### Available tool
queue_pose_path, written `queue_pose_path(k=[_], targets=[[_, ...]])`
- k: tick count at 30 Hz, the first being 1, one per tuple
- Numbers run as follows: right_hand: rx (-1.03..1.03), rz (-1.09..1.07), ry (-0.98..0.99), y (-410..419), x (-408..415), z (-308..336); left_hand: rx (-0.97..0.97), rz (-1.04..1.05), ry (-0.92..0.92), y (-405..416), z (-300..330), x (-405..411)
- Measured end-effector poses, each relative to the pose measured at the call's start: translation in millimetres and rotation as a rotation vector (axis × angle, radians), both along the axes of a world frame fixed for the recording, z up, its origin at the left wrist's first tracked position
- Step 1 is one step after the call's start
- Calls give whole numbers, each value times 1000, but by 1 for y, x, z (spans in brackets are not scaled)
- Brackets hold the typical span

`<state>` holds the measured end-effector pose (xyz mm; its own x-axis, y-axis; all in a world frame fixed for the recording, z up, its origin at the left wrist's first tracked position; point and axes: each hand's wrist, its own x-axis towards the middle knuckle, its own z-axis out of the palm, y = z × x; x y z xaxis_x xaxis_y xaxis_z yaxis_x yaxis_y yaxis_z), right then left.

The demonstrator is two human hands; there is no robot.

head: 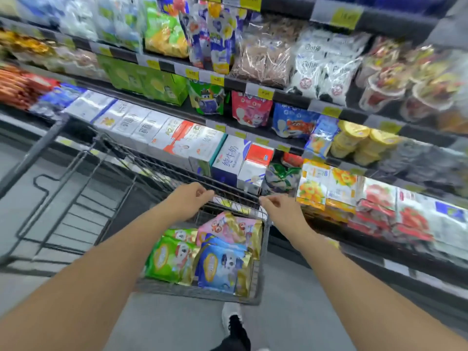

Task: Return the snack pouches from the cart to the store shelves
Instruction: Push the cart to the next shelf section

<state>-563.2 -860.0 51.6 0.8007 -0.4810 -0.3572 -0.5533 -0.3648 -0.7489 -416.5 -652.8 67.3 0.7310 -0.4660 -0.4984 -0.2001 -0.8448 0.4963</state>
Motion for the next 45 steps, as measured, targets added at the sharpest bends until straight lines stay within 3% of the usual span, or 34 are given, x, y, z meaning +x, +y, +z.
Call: queue_pose_path(k=[10, 14, 23, 26, 36, 45], targets=[[-33, 306, 233, 102, -79, -40, 164, -100, 19, 111, -25, -89], [-31, 429, 381, 149, -91, -71, 235, -155, -7, 172, -53, -87], [-143, 478, 564, 233, -56, -144, 489, -532, -213, 271, -137, -40], [-212, 534, 607, 235, -51, -155, 480, -611, -161, 281, -153, -19], [-103, 535, 642, 221, -52, -163, 391, -699, -41, 286, -167, 3], [-257, 489, 592, 216, -71, -175, 296, -729, -26, 280, -171, -5]])
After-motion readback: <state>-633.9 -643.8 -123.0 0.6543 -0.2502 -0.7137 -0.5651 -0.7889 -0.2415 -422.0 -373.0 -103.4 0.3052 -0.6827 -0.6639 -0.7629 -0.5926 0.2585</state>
